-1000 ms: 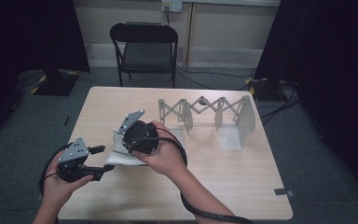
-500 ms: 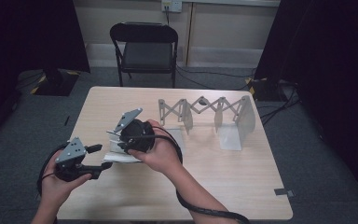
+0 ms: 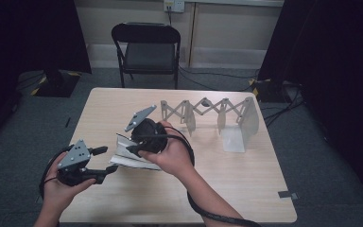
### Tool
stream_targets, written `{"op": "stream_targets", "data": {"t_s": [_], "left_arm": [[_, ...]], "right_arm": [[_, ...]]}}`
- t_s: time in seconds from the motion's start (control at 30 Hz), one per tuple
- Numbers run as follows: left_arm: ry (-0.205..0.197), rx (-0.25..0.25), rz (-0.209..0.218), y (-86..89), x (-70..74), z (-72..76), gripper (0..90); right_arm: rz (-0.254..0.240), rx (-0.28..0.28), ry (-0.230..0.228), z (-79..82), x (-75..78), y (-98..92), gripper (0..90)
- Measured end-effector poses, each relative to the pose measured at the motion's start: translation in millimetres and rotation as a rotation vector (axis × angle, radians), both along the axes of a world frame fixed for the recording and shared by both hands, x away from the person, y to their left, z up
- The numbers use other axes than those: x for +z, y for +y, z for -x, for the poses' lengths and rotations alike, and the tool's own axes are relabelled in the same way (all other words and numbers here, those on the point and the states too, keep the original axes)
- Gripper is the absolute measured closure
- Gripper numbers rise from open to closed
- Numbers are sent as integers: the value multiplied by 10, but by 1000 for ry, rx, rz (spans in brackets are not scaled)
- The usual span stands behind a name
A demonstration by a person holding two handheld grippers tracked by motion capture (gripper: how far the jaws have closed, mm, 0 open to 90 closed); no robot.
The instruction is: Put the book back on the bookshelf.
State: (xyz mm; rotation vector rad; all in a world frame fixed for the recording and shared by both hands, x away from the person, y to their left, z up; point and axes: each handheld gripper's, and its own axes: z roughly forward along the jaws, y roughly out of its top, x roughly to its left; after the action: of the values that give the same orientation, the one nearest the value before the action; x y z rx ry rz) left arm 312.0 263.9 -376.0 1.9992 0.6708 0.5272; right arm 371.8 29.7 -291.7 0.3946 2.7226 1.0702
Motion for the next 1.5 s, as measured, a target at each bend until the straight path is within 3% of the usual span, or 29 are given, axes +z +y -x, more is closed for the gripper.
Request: {"op": "stream_targets", "data": {"t_s": [0.2, 0.23, 0.4, 0.57, 0.63, 0.83, 0.97, 1.17, 1.27, 1.5], "left_arm": [[6, 38, -4, 89, -23, -12, 313], [14, 40, 19, 104, -37, -16, 315], [15, 53, 7, 133, -45, -18, 315], [-2, 71, 23, 171, -43, -30, 352], [-8, 79, 36, 165, -31, -33, 363], [-7, 96, 15, 161, -60, -65, 368], [9, 104, 7, 165, -66, -74, 356], [-2, 113, 0, 158, -61, -75, 368], [0, 110, 2, 152, -60, -83, 370], [2, 114, -11, 125, -26, -130, 373]], "right_arm": [[-19, 14, 7, -72, -37, 115, 641], [-31, 23, 1, -94, -60, 164, 639], [-45, 40, 15, -130, -91, 238, 637], [-68, 60, 35, -170, -100, 308, 657], [-55, 64, 17, -162, -97, 341, 664], [-71, 68, 18, -191, -127, 314, 638], [-118, 50, 39, -206, -189, 263, 564], [-128, 44, 51, -213, -187, 237, 588], [-111, 59, 57, -211, -163, 254, 656], [-109, 50, 53, -259, -142, 249, 662]]}}
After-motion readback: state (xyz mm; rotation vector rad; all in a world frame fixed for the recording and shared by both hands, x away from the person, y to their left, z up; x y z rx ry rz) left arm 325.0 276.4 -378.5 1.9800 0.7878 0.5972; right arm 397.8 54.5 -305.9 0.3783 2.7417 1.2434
